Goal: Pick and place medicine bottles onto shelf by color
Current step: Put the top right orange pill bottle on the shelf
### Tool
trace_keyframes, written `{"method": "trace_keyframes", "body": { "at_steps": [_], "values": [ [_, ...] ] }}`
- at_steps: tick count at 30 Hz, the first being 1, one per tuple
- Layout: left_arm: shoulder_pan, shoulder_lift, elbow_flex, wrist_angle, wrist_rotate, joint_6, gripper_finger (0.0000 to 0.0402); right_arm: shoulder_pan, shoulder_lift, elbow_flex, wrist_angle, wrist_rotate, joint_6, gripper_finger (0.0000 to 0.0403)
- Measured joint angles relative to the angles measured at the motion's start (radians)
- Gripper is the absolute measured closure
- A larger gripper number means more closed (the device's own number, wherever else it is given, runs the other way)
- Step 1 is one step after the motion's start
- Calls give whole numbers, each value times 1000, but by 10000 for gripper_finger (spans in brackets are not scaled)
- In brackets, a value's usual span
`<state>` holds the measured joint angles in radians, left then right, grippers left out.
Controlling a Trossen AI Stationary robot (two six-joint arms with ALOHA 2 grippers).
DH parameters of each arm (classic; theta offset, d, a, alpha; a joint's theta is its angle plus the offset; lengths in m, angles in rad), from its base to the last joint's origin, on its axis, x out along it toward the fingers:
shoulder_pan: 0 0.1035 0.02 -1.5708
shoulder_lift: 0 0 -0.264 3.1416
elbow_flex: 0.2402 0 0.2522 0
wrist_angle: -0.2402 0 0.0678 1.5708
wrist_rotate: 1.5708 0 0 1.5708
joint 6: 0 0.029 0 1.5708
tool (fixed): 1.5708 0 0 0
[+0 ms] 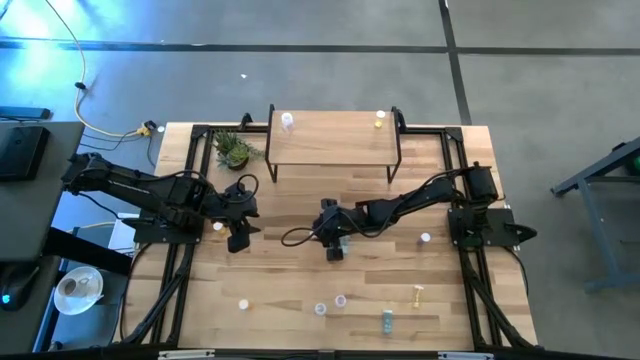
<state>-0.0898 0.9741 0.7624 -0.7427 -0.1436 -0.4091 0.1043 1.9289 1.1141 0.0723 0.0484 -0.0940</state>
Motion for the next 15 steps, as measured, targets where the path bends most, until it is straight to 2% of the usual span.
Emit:
{"method": "trace_keyframes", "body": {
  "at_steps": [6,15],
  "values": [
    [0,0,0,0,-1,0,199,0,0,0,0,0,-2,287],
    [0,0,0,0,-2,0,199,-8,-16,0,-15,0,-19,290]
  ]
}}
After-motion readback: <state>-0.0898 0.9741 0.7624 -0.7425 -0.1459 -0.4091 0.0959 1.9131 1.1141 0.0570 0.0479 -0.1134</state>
